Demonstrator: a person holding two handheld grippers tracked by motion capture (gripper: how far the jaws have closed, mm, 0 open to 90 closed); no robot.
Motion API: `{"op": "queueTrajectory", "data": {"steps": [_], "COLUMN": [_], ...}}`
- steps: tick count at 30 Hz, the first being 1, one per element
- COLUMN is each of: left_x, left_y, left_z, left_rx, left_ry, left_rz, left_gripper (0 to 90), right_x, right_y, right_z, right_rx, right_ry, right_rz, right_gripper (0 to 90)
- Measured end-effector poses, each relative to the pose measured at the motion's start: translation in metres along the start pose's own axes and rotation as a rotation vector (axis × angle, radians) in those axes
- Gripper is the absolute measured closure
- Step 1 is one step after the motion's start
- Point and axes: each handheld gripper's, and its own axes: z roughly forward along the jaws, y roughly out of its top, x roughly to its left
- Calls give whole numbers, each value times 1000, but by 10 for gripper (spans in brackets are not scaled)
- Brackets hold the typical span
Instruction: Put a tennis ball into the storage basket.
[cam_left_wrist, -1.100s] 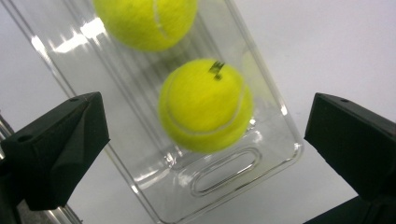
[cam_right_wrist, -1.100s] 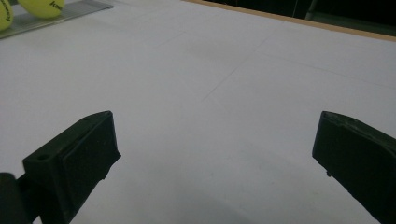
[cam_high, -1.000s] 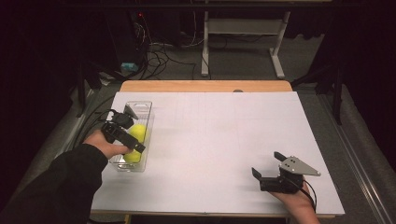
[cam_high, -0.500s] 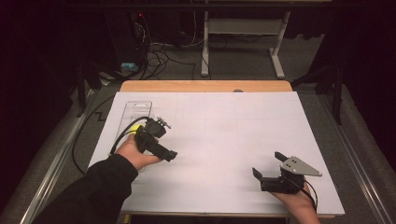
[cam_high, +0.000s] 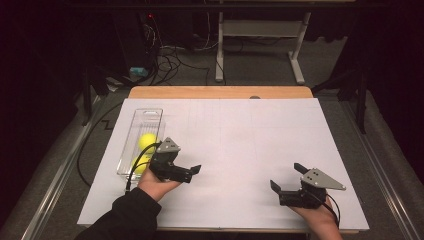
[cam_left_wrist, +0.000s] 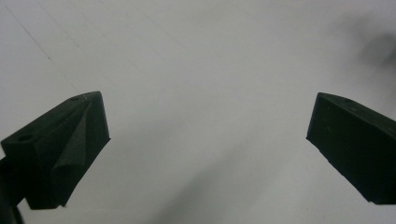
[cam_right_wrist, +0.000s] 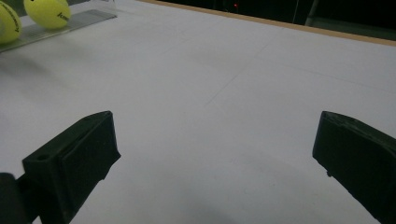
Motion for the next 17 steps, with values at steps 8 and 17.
{"op": "queueTrajectory", "data": {"steps": [8,17], "left_x": [-1,4], "left_y": [-28,-34], "left_z": [-11,-20], "left_rx": [-236,-291], "left_ry": [-5,-35], "left_rz": [39,26], "left_gripper": [18,0], "right_x": [-4,-11], "right_y": [-1,-3], "right_z": [-8,-16], "right_rx": [-45,-93], "right_ry": [-14,-62], "right_rz": [30,76], "right_gripper": [0,0]}}
